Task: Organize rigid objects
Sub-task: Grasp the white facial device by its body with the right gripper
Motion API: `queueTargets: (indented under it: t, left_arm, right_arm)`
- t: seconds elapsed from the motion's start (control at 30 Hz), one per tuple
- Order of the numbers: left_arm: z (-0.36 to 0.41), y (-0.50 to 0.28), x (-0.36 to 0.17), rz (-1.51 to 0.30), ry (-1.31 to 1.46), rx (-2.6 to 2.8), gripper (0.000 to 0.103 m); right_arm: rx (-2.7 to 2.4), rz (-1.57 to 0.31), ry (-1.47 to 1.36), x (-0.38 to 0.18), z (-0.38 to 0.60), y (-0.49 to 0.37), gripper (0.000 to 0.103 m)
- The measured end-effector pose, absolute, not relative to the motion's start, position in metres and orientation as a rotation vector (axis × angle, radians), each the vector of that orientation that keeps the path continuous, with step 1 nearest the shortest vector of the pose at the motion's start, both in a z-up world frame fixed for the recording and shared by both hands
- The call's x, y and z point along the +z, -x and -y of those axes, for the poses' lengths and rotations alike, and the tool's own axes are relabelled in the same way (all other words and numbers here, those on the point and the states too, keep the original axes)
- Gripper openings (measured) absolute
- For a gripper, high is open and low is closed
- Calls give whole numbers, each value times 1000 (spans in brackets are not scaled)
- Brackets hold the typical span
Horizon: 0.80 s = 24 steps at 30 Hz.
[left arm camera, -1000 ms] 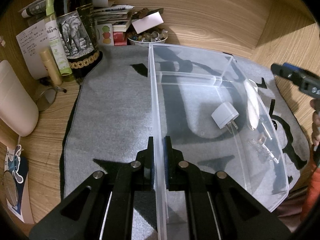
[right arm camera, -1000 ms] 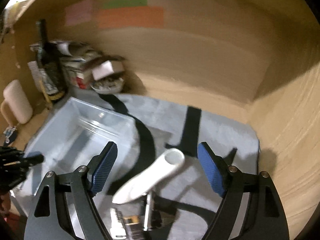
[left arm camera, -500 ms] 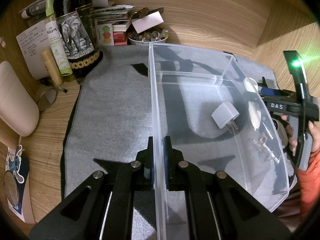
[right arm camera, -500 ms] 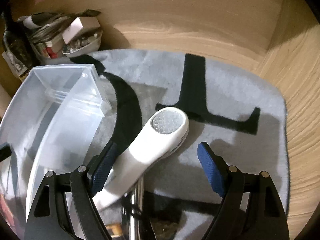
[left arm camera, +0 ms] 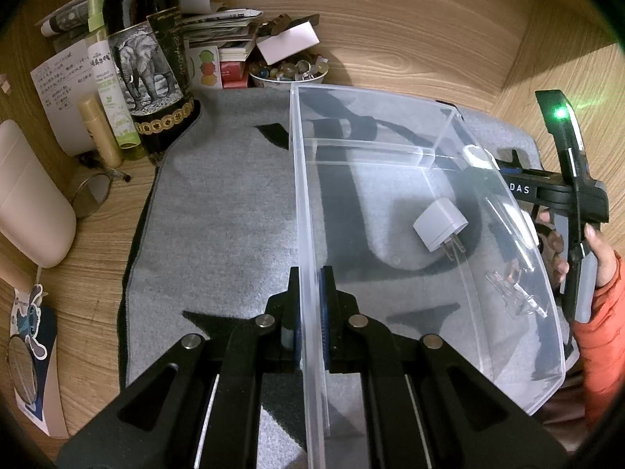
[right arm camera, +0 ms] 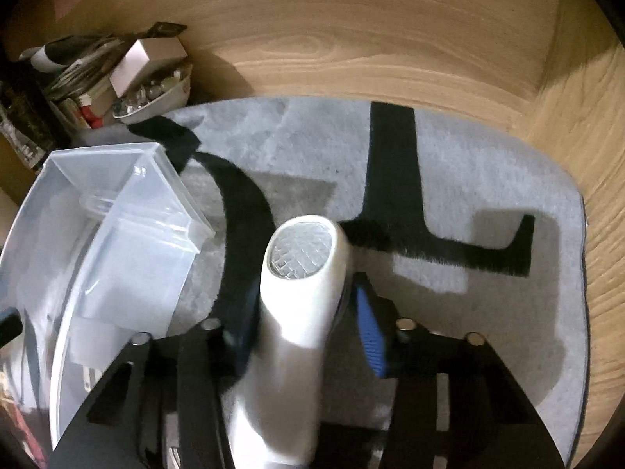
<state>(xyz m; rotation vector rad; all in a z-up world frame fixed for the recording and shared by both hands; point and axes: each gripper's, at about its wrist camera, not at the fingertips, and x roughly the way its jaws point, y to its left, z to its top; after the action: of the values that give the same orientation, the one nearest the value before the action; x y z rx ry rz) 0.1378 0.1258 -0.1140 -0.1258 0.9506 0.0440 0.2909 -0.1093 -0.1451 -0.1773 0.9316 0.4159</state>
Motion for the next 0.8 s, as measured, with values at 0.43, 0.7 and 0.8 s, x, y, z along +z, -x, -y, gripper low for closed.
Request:
queueTargets:
  t: [0.43,0.7,0.8]
  left_arm:
    - [-124,-139,-114,-952,119,48,7]
    - [-125,-139,-114,-951,119,47,7]
    - [-125,-139,-114,-952,119,47,7]
  right_arm:
    - [441,-787,139,-98,126,-264,38]
    - [459,-663,134,-58,132,-239,37]
    - [480,-625,134,-45,128,-233,37]
